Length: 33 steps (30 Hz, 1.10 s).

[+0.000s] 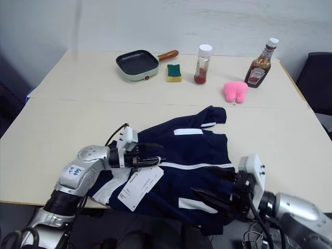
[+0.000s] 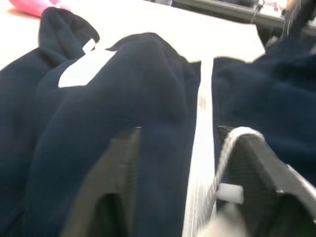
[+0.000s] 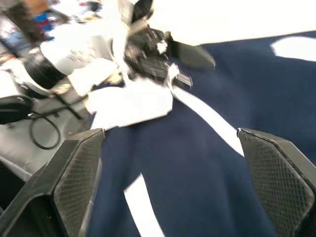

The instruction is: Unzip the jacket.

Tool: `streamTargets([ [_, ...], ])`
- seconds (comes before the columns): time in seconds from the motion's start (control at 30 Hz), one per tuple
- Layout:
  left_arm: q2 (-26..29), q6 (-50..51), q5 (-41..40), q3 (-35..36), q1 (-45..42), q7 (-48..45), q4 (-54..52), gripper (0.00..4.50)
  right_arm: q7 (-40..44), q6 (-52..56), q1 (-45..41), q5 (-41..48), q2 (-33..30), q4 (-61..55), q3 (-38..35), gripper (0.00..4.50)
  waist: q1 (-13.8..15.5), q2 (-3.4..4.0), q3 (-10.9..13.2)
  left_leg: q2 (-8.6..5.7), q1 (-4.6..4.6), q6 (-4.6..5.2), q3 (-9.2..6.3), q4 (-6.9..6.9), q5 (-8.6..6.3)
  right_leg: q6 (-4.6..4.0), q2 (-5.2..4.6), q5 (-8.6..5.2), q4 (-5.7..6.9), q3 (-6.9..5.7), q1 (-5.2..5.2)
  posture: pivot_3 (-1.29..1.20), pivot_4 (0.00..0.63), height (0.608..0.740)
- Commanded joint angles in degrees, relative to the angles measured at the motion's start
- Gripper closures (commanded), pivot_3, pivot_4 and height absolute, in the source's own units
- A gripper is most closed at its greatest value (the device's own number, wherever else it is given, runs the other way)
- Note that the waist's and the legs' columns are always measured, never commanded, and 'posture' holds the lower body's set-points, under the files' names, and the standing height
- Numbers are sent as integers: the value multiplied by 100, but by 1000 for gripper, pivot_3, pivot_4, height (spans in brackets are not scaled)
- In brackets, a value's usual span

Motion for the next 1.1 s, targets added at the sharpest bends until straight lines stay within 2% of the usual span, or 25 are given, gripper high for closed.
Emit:
streamTargets([
  [0.03, 517, -661, 6, 377, -58, -845, 465, 1630, -340, 649, -805, 313, -31, 291, 775, 0, 4, 2, 0, -1, -2, 0, 0, -4, 0, -1, -1, -1, -2, 0, -2, 0, 150, 740],
  [0.2, 973, -1399, -64, 559, -101, -1836, 870, 242, -1116, 1329, -2056, 643, 651, 915, 1730, 0, 36, -1, 1, -1, -28, 8, -6, -1, -4, -3, -12, -1, -14, -10, -16, 0, 150, 740],
  [0.33, 1183, -1747, -45, 673, -60, -2294, 1115, 242, -1690, 1835, -2738, 893, 1267, 1456, 2219, 0, 11, -1, 1, -3, -50, 14, -7, 2, -6, -2, -20, -1, -10, -15, -37, 0, 150, 740],
  [0.47, 1180, -2040, -7, 650, 83, -2491, 1082, 242, -2095, 1955, -2980, 249, 1651, 1872, 2459, 0, 9, 0, -1, -2, -88, 13, -11, 11, -4, -3, -21, -1, 0, -18, -73, 0, 150, 740],
  [0.53, 1140, -2127, 54, 648, 140, -2413, 1075, 242, -2142, 2067, -3028, 142, 1737, 1944, 2506, 0, -1, 0, -1, -2, -125, 14, -11, 37, -4, -2, -23, 0, 31, -18, -114, 0, 150, 740],
  [0.7, 906, -2343, 244, 658, 176, -2002, 1190, 242, -2099, 2208, -3118, -233, 1993, 2130, 2638, 0, -12, 0, -1, -1, -127, 16, -10, 50, -5, -2, -23, -1, 42, -18, -112, 0, 150, 740],
  [0.87, 867, -2461, 402, 587, 311, -1902, 1225, 242, -2082, 2512, -3316, 259, 2617, 2351, 2560, 0, -90, 0, -1, 1, -125, 15, -10, 52, -5, -2, -18, -1, 57, -18, -117, 0, 150, 740],
  [1.1, 897, -2650, 701, 534, 279, -1869, 1525, 242, -2258, 3134, -3521, 489, 3026, 2707, 2556, 0, -151, 0, -1, 4, -126, 13, -13, 51, -4, -2, -19, -1, 60, -21, -118, 0, 150, 740],
])
